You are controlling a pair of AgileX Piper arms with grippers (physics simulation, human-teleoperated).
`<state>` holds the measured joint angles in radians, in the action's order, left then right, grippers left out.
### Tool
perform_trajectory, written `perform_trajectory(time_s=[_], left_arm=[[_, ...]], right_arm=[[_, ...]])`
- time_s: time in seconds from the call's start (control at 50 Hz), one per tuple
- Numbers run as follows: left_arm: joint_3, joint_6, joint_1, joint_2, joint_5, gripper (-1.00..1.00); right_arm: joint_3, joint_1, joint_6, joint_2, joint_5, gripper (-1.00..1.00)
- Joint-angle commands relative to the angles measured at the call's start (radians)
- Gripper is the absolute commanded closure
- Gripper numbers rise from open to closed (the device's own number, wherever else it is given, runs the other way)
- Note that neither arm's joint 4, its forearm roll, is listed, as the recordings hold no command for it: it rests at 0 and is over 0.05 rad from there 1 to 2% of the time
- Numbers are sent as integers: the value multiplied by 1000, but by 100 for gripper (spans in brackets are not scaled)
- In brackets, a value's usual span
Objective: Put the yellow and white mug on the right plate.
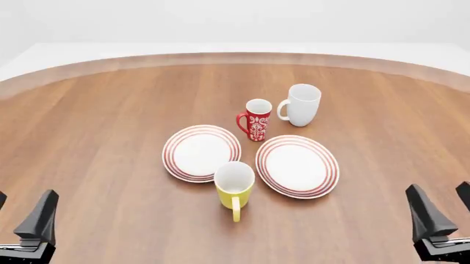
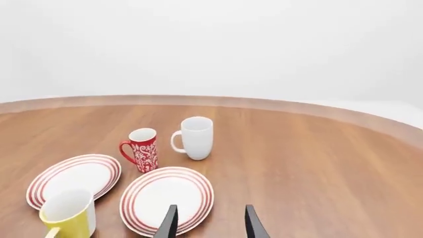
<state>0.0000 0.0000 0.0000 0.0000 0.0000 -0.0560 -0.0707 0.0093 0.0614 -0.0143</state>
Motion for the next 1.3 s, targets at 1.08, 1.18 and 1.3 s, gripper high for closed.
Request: perform_trajectory(time_s=[1.08, 1.18, 1.3], left_arm=[[0, 0, 0, 0, 0, -100], [0, 0, 0, 0, 0, -100], [0, 0, 0, 0, 0, -100]], right_arm=[[-717, -625, 213, 763, -342, -100], [-756, -646, 218, 795, -351, -100], [-779, -658, 195, 826, -356, -100]])
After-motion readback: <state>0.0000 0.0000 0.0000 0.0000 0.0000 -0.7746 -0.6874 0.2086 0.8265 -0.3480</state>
